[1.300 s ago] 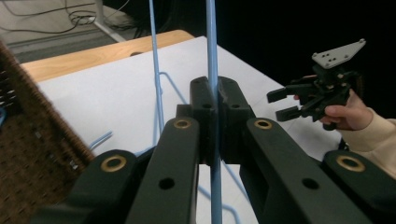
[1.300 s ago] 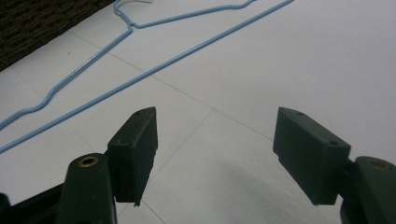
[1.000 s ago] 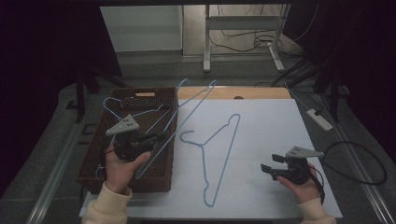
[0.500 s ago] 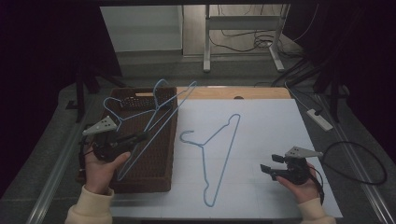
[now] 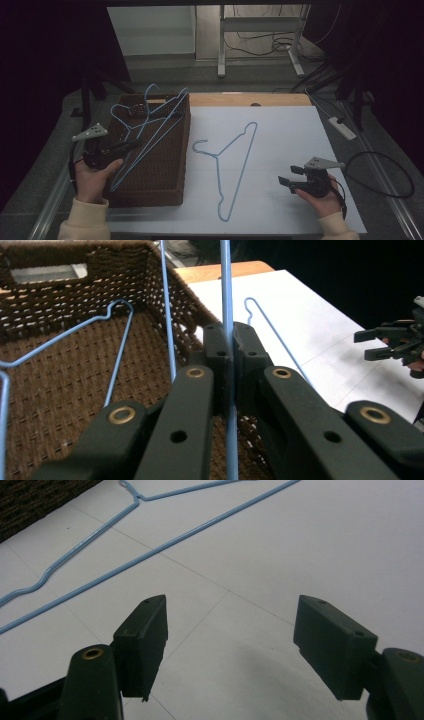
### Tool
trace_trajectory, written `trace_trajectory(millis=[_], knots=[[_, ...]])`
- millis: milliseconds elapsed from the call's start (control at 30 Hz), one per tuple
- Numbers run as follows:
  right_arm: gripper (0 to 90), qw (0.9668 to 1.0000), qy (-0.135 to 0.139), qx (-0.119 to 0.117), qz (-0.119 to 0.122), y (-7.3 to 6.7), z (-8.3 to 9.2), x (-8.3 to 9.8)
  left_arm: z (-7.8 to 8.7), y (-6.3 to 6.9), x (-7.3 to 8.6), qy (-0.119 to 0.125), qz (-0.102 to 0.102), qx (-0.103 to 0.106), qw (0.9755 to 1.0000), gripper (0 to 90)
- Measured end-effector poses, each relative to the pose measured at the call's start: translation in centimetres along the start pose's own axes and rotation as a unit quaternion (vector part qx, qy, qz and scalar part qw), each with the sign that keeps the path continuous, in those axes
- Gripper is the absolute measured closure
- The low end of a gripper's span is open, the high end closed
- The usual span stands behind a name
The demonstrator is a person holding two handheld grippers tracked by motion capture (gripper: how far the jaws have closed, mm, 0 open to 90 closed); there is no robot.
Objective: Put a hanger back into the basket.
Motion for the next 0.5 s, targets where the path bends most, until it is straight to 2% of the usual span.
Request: trace_trajectory(millis=[167, 367, 500], knots=[[30.9, 1.0, 0.0, 0.0, 0.0, 0.0, 0.0, 0.0, 0.1, -0.6, 0.2, 0.003, 0.005, 0.008, 0.9999, 86.5], [30.9, 1.0, -0.001, 0.0, -0.001, 0.0, 0.0, 0.0, 0.3, -1.0, 0.1, -0.002, -0.001, 0.0, 1.0, 86.6], [30.9, 1.0, 0.002, -0.003, 0.0, 0.0, 0.0, -0.1, -0.1, -1.4, 0.4, -0.017, -0.004, -0.002, 0.9998, 86.6]])
Point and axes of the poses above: each handheld gripper's, and its own axes: z roughly backward along the jaws, x roughly out of its underside, y roughly to its right, the point moved 3 cm from there along -z, roughly forward along the jaws, and after that the axes turned 9 degrees about -z, right-handed, at the moved point
